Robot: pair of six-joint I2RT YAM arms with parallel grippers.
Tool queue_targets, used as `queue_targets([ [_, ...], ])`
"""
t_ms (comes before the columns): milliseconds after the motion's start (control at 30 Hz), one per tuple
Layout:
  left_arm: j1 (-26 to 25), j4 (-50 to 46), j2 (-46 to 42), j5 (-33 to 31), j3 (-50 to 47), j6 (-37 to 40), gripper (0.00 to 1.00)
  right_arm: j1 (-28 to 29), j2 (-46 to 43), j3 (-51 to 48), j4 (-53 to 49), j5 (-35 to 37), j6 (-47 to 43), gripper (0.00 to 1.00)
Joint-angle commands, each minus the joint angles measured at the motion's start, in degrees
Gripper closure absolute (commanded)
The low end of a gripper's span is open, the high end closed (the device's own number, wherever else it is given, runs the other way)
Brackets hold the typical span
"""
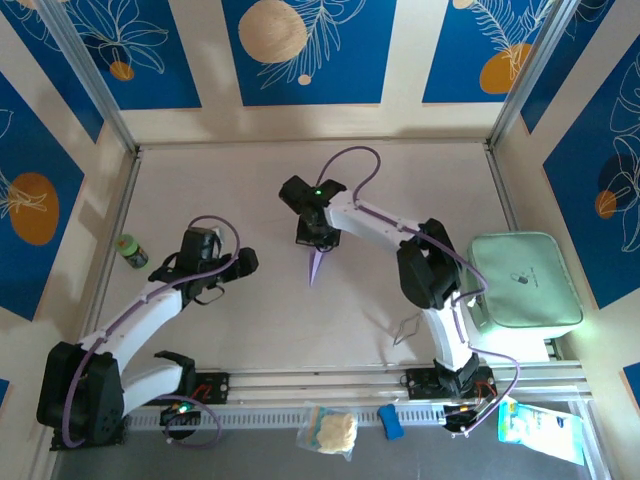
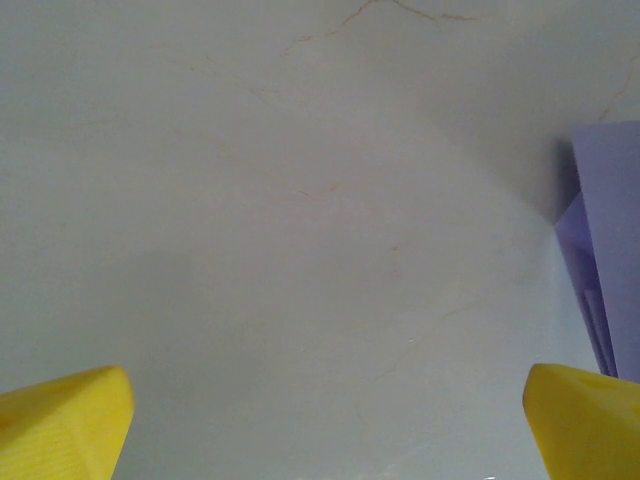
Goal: Fold a paper plane with a square sheet of paper (pick it up from the middle)
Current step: Turn over the paper plane at the center of the table.
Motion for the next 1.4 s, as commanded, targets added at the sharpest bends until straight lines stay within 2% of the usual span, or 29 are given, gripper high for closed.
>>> queue_targets([
  [0,1.6,3.5,0.1,5.7,-1.0,-2.3,0.01,-1.3,-4.8,-6.7,16.8,-14.8,-9.0,1.00],
  [233,2.3,7.2,2.2,11.5,-1.0,-5.1,0.01,-3.2,-7.4,-19.3,37.5,-33.4,-11.4,1.00],
  [333,2.2,10.5,3.8,14.2,-1.8,-7.0,0.00,-4.2,-7.4,-24.4,43.9,-37.1,-10.5,1.00],
  [433,2.3,14.2,5.8,17.3,-2.5,-9.0,0.07,-5.2,-6.6,-28.7,48.9,-39.6,-9.4,1.00],
  [733,0.7,23.0,13.2,23.6,-3.3,-14.4,0.36,-7.9,-7.2,-37.1,55.2,-40.1,-7.7,1.00],
  [967,-2.9,27.0,19.2,24.0,-2.5,-16.5,0.54,-8.8,-7.5,-39.6,56.5,-39.3,-7.0,0.97],
  [1133,-4.1,29.8,22.8,24.6,-1.7,-17.6,0.58,-9.3,-7.9,-40.3,56.9,-39.4,-7.1,0.95],
  [1367,-4.6,35.4,25.6,26.9,-1.3,-19.4,0.57,-9.3,-7.9,-40.0,56.1,-39.5,-7.8,0.95],
])
